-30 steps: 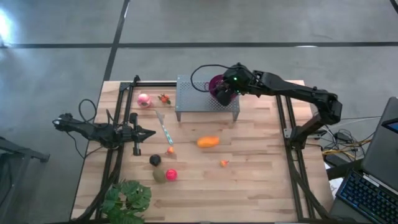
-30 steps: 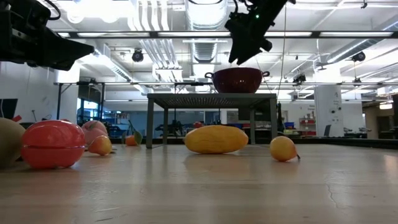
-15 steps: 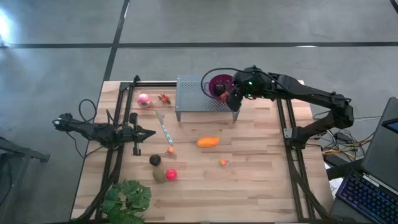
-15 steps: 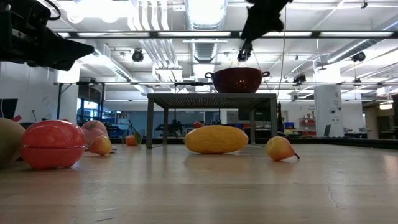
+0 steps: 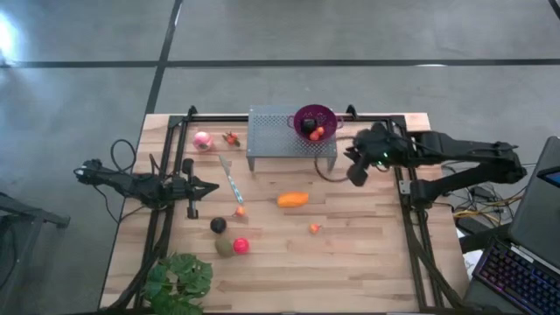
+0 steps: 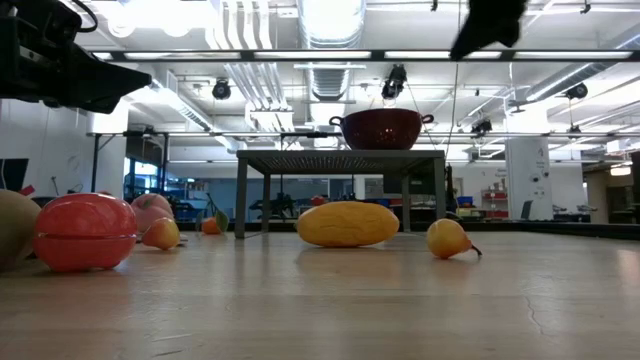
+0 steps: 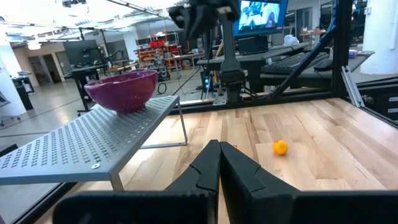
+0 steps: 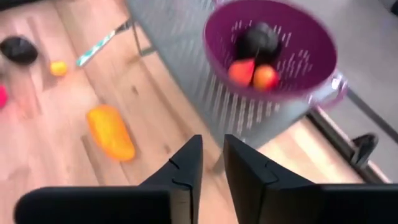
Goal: Pick & Place Fruit
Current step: Put the peach into the purple bowl on the shelf
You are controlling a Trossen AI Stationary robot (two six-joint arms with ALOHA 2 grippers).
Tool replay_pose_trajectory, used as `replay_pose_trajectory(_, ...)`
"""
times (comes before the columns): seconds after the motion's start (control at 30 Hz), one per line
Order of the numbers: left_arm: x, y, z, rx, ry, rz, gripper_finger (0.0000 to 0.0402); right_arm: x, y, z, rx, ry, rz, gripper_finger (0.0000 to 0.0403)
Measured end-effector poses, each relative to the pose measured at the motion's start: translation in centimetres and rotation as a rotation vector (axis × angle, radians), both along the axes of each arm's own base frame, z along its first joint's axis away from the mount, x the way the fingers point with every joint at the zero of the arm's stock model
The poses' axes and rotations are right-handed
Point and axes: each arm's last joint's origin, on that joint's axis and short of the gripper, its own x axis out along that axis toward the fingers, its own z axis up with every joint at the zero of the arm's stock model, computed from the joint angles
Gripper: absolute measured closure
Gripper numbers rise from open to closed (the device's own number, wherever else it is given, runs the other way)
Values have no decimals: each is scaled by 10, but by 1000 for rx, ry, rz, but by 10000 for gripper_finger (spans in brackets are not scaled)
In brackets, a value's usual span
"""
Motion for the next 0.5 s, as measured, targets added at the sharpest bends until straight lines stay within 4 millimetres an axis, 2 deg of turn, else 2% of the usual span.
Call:
replay_pose_trajectory(0.2,0,0,0,0,0,0,390,-32,12,-21,18,-40,47,371)
replay_pose_trajectory(0.37,0,0,0,0,0,0,390,-53,13,-28,-32,-93,99,376)
replay_pose_trajectory(0.5,0,0,0,0,0,0,390,-67,11,-33,-85,-139,63,369)
